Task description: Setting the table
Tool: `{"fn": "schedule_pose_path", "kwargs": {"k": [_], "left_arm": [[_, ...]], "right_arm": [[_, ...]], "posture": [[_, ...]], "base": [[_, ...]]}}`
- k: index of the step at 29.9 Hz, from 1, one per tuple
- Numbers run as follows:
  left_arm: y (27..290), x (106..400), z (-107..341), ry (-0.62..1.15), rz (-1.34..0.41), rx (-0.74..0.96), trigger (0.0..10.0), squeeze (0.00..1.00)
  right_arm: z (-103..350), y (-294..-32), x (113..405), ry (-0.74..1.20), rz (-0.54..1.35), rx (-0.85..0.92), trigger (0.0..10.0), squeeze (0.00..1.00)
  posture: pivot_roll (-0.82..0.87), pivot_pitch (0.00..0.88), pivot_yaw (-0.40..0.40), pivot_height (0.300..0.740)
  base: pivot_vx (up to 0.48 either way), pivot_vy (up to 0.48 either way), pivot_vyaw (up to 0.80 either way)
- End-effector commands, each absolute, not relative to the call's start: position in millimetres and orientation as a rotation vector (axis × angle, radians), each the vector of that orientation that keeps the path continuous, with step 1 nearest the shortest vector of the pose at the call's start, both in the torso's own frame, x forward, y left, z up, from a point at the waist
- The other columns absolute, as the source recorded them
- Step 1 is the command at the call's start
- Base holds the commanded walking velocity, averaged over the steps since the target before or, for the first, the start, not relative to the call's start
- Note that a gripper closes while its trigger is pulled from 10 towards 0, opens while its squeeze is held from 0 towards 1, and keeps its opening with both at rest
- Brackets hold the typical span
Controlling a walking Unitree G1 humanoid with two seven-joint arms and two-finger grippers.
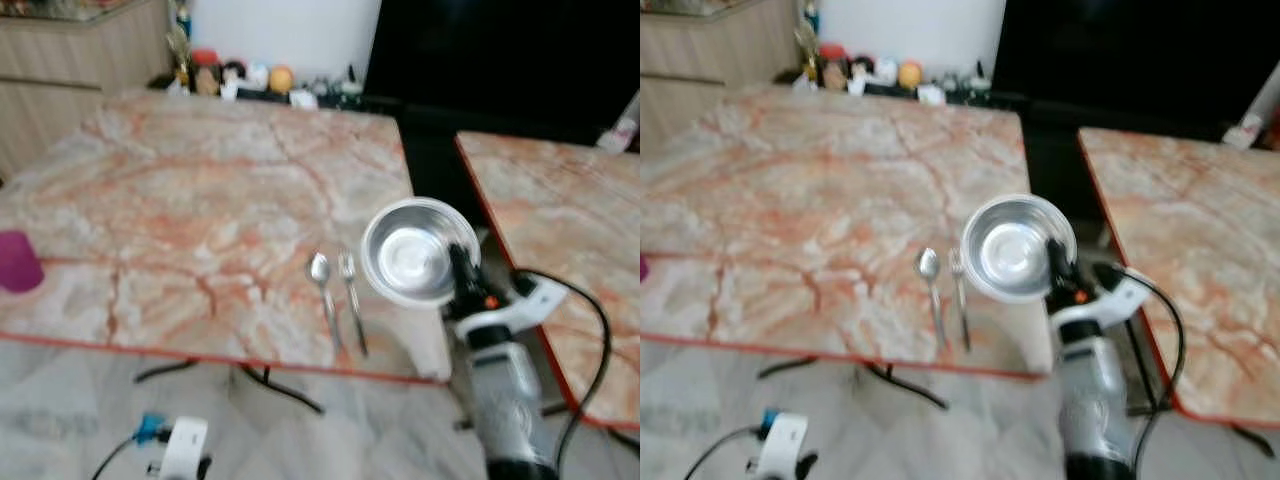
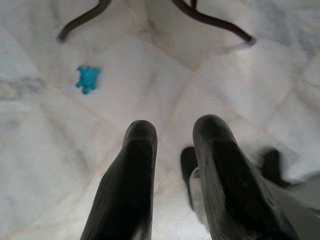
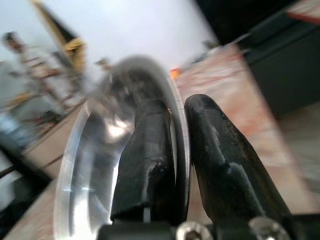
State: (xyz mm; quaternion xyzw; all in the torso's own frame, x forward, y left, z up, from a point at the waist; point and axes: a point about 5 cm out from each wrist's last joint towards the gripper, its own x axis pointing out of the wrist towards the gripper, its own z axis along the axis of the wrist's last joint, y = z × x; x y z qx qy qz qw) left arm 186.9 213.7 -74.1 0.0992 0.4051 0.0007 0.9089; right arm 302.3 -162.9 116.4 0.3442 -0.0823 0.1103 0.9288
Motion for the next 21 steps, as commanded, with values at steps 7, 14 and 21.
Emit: {"fn": "schedule_pose_path", "kwargs": {"k": [7,14,21], "left_arm": [[216.9,184.7,-74.7,0.85,-0.02,0.225,10.0,0.0],[225.5,181.9,-74.1,0.86,-0.022,0.248,10.0,0.0],[225.3,181.5,-74.2,0.86,-0.034,0.256,10.0,0.0]], "right_arm": [[117.8,-167.9,300.2,-0.195,0.192,0.7,10.0,0.0],[115.7,-164.9,298.2,-0.197,0.189,0.707,10.0,0.0],[116.2,-166.0,296.9,-0.203,0.185,0.707,10.0,0.0]], "posture": [[0.13,0.0,-0.034,0.74],[0.13,0.0,-0.011,0.74],[0.12,0.0,-0.009,0.74]], "base": [[0.0,-0.259,0.0],[0.0,-0.274,0.0],[0.0,-0.26,0.0]]}}
